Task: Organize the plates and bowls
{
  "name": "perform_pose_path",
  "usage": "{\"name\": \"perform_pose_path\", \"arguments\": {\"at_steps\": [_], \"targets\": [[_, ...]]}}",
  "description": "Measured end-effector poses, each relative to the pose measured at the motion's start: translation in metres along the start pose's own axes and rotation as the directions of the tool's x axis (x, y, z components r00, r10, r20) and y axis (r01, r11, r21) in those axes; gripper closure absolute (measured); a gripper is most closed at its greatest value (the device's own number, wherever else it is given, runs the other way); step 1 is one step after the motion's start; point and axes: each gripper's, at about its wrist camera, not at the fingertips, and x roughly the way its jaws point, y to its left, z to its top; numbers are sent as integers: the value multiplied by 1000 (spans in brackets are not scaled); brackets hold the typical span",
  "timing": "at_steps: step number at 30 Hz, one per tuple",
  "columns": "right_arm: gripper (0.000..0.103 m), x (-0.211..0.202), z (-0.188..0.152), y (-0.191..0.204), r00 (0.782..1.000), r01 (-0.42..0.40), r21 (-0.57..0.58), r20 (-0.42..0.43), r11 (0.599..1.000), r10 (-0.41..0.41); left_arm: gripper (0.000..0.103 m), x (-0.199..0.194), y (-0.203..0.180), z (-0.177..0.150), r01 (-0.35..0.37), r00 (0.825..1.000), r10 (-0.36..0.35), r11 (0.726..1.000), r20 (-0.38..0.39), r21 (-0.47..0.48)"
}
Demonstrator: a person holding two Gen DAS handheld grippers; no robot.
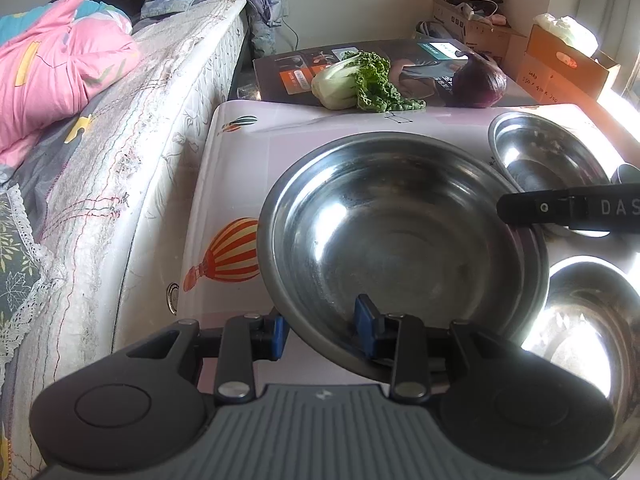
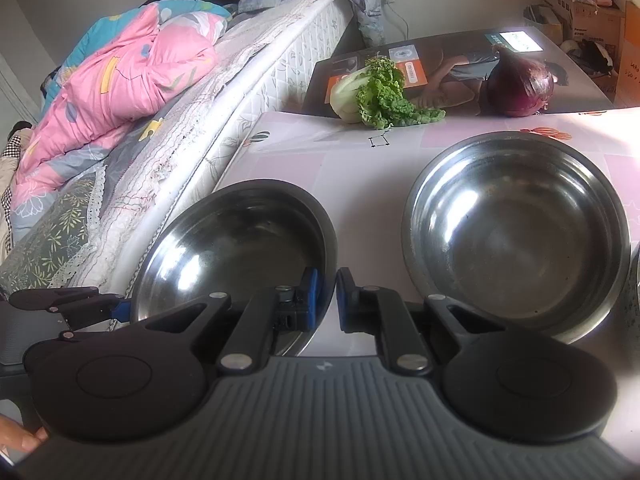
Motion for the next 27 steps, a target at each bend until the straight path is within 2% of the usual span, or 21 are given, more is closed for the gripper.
{"name": "perform_pose_path", "arguments": {"at_steps": [11, 16, 20, 27], "targets": [[94, -24, 7, 0, 1000, -4, -11, 30, 1000, 4, 67, -18, -8, 8, -5, 999, 5, 1000, 31, 4], [93, -40, 11, -7, 999, 1, 0, 50, 1000, -1, 67, -29, -17, 17, 15, 999, -15, 1000, 49, 9], [93, -55, 15, -19, 997, 6, 22, 72, 1000, -8, 67, -34, -31, 26, 30, 997, -32, 999, 69, 26], [93, -77, 19, -65, 993, 26, 84, 110, 996, -35, 67, -29, -68, 46, 73, 994, -78, 996, 82, 60]]}}
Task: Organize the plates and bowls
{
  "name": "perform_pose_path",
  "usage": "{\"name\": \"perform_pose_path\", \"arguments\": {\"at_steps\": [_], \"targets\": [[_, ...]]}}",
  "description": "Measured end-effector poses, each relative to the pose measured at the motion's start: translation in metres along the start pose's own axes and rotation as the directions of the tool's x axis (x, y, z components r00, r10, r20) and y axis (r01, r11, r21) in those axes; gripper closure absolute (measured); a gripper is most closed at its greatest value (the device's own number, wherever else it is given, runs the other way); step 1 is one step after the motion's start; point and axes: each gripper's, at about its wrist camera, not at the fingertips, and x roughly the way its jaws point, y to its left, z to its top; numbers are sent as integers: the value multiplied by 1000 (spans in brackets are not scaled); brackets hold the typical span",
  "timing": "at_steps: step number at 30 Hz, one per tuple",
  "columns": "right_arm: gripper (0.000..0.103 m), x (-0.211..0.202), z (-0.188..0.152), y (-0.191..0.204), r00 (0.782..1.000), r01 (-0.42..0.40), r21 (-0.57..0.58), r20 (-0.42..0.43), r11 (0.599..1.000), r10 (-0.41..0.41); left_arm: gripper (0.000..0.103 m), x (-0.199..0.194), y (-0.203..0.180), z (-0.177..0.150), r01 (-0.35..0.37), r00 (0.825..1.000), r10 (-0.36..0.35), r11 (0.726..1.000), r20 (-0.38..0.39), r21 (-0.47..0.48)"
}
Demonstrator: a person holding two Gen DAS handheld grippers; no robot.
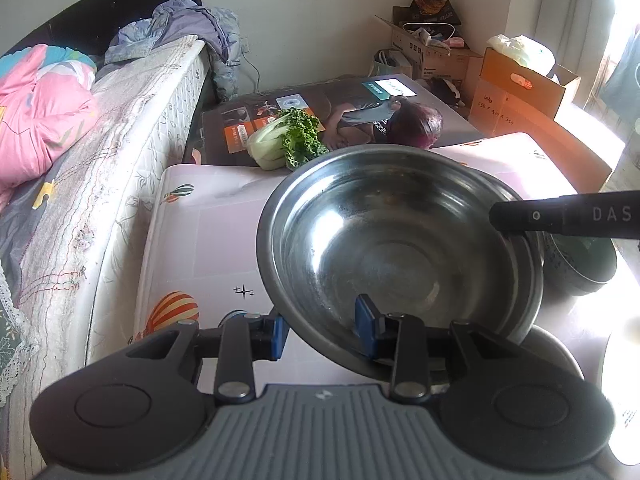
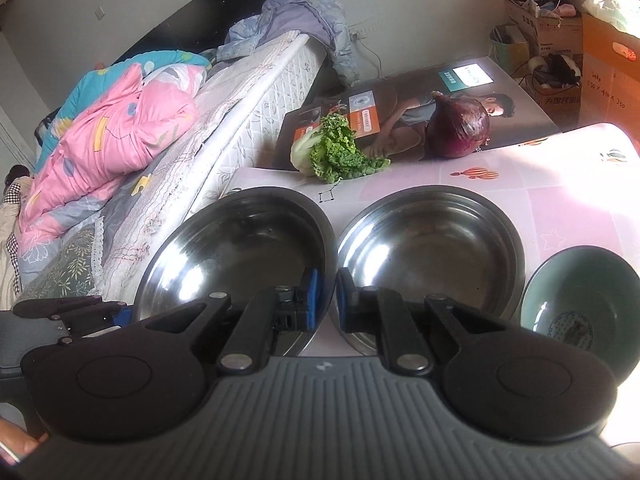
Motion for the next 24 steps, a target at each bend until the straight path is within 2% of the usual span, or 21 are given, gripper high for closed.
{"name": "perform_pose_path", "arguments": {"at_steps": [12, 24], "targets": [[92, 0, 4, -88, 996, 89, 98, 11, 991, -90, 67, 61, -62, 28, 97, 993, -95, 995, -68, 34], [91, 20, 7, -116, 993, 117, 129, 11, 985, -119, 63, 80, -83, 34, 94, 995, -92, 993, -35, 70]]}}
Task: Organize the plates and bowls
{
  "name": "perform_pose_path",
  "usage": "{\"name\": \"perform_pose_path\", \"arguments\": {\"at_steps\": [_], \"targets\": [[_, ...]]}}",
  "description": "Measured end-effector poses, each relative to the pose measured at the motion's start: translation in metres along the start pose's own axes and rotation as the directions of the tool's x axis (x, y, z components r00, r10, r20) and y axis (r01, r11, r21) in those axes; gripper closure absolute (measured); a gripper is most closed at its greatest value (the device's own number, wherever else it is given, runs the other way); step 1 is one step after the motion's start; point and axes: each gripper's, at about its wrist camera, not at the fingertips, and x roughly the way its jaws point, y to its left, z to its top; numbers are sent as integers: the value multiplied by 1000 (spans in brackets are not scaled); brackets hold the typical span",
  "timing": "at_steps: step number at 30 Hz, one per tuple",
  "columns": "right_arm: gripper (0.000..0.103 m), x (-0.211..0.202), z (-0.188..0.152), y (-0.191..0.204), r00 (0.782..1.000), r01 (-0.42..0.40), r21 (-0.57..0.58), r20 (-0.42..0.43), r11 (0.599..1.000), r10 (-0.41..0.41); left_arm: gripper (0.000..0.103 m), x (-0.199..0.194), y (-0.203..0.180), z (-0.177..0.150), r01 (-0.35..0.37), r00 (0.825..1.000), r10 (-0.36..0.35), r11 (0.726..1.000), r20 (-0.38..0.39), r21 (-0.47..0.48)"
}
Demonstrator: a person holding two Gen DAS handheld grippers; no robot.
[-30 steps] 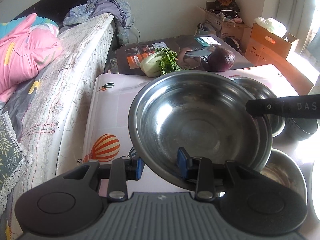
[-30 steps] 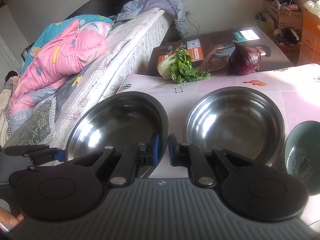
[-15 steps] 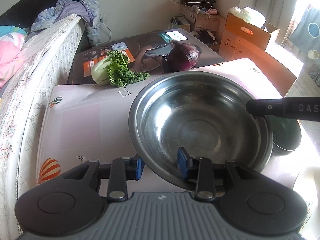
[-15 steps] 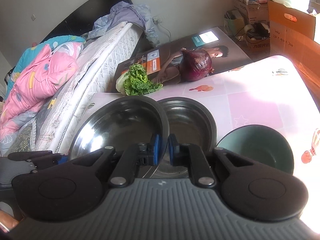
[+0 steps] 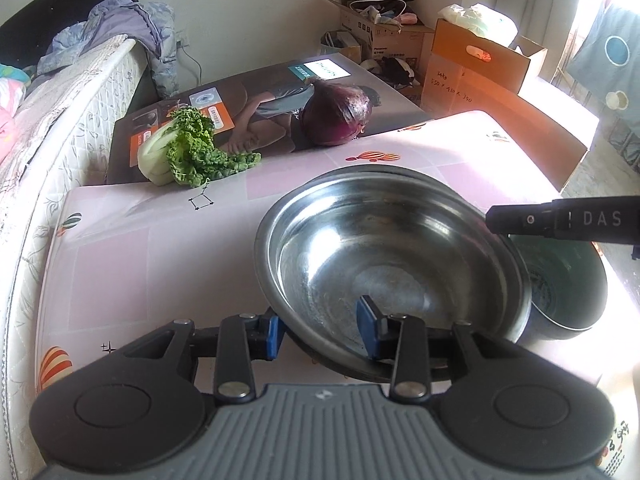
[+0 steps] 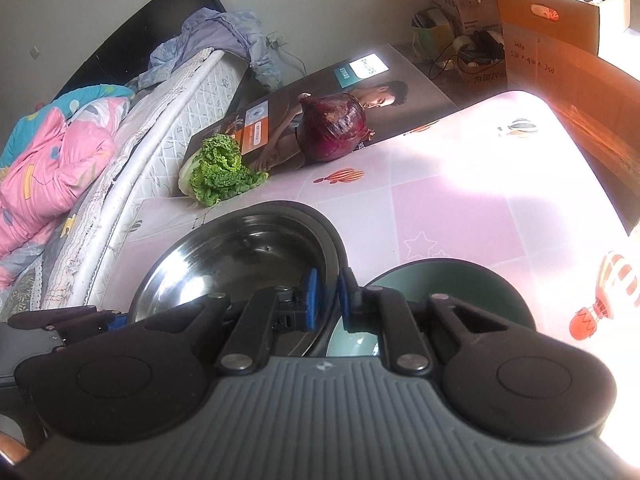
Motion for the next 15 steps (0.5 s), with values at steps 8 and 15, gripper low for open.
{"name": "perform_pose_path", "arguments": {"at_steps": [8, 15], "targets": [[88, -11, 3, 2, 1000, -11, -3, 26, 1000, 11, 41, -9, 1, 0, 6, 999, -5, 1000, 44, -12], [86, -30, -2, 1, 999, -9, -7, 39, 1000, 9, 41, -18, 3, -2, -6, 998, 9, 999, 60, -37]]}}
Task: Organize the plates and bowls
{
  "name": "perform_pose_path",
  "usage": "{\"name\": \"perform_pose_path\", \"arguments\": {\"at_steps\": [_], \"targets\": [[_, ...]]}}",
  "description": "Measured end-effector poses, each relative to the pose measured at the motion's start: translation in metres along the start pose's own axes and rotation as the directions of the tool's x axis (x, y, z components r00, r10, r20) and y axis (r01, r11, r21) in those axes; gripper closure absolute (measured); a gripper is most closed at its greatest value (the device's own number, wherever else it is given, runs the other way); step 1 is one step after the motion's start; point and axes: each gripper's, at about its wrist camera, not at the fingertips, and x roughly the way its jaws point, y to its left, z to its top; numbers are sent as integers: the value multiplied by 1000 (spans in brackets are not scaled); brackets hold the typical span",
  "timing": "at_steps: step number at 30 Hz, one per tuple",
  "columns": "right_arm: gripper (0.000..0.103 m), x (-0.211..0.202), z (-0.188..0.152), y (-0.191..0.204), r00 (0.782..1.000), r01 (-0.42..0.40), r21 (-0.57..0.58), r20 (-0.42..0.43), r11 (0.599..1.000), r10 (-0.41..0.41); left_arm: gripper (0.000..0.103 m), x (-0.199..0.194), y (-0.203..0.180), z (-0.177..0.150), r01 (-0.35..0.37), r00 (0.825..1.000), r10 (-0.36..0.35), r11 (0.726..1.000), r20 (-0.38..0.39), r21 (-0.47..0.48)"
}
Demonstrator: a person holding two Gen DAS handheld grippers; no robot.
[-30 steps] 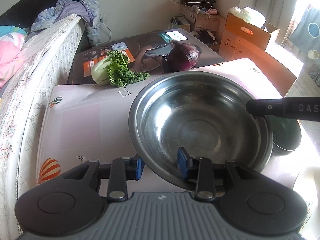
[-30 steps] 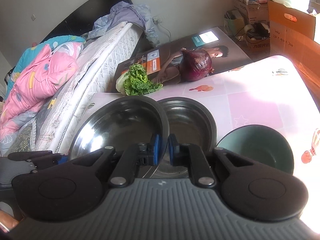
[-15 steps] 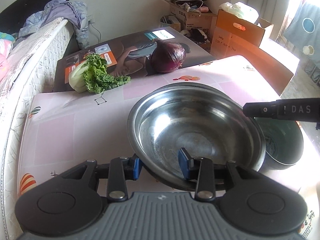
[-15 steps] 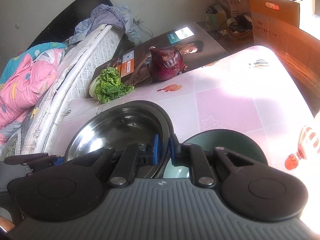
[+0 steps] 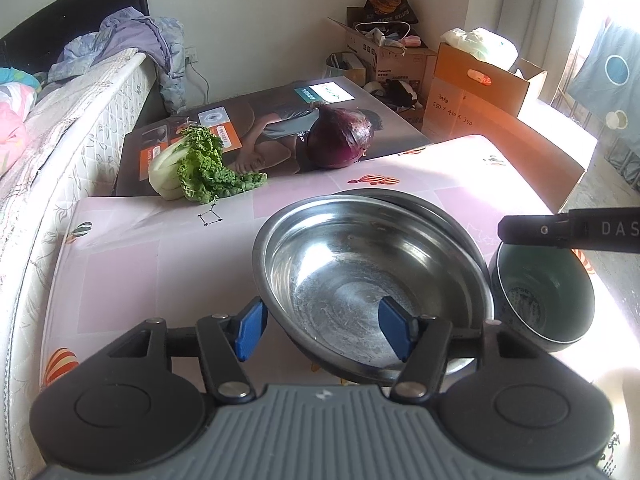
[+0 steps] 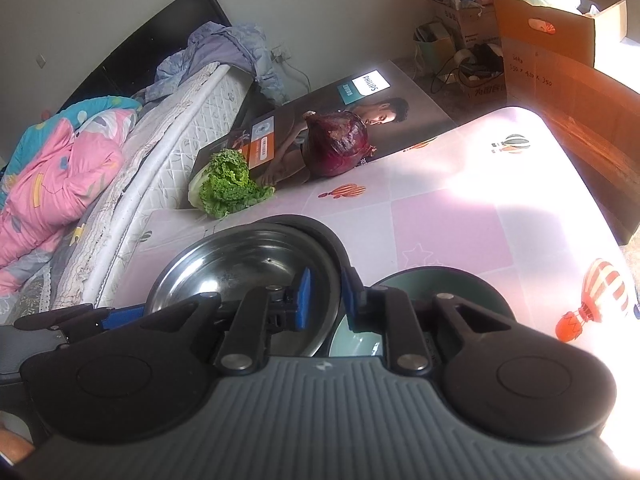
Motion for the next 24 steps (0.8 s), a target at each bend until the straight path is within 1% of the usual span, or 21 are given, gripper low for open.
{"name": "perform_pose_path", "arguments": {"at_steps": [4, 7, 10, 12, 15, 18, 19, 20, 22, 24], "targets": [[85, -7, -2, -4, 1000, 2, -2, 0, 1000, -2, 47, -2, 4, -2, 0, 1000, 1, 999, 7, -33], [85, -8, -3, -7, 1000, 7, -1, -1, 1000, -7, 52, 2, 3, -3, -2, 1000, 2, 1000, -9, -27], [84, -9, -4, -13, 1000, 13, 10, -3, 1000, -13, 52, 6, 2, -6, 0, 1000, -1, 1000, -24, -23], [84, -11, -5, -17, 1000, 15, 21, -3, 1000, -15, 52, 4, 0, -7, 2, 1000, -2, 1000, -20, -19], [81, -16, -8, -22, 1000, 14, 34, 1, 999, -14, 49, -3, -3, -10, 2, 1000, -2, 1000, -11, -4], [72, -24, -10, -26, 1000, 9, 42, 4, 999, -10, 43, -14, -9, -13, 3, 1000, -3, 1000, 3, 15], [67, -27, -10, -26, 1000, 8, 43, 3, 999, -9, 42, -19, -12, -14, 5, 1000, -5, 1000, 10, 21], [59, -30, -11, -26, 1000, 9, 44, 2, 999, -9, 41, -24, -14, -15, 9, 1000, -9, 1000, 15, 25], [51, -37, -12, -26, 1000, 13, 40, 5, 999, -13, 39, -32, -19, -17, 20, 1000, -21, 999, 23, 32], [49, -47, -13, -27, 1000, 20, 33, 10, 999, -20, 38, -39, -24, -18, 31, 999, -32, 999, 27, 40]]}}
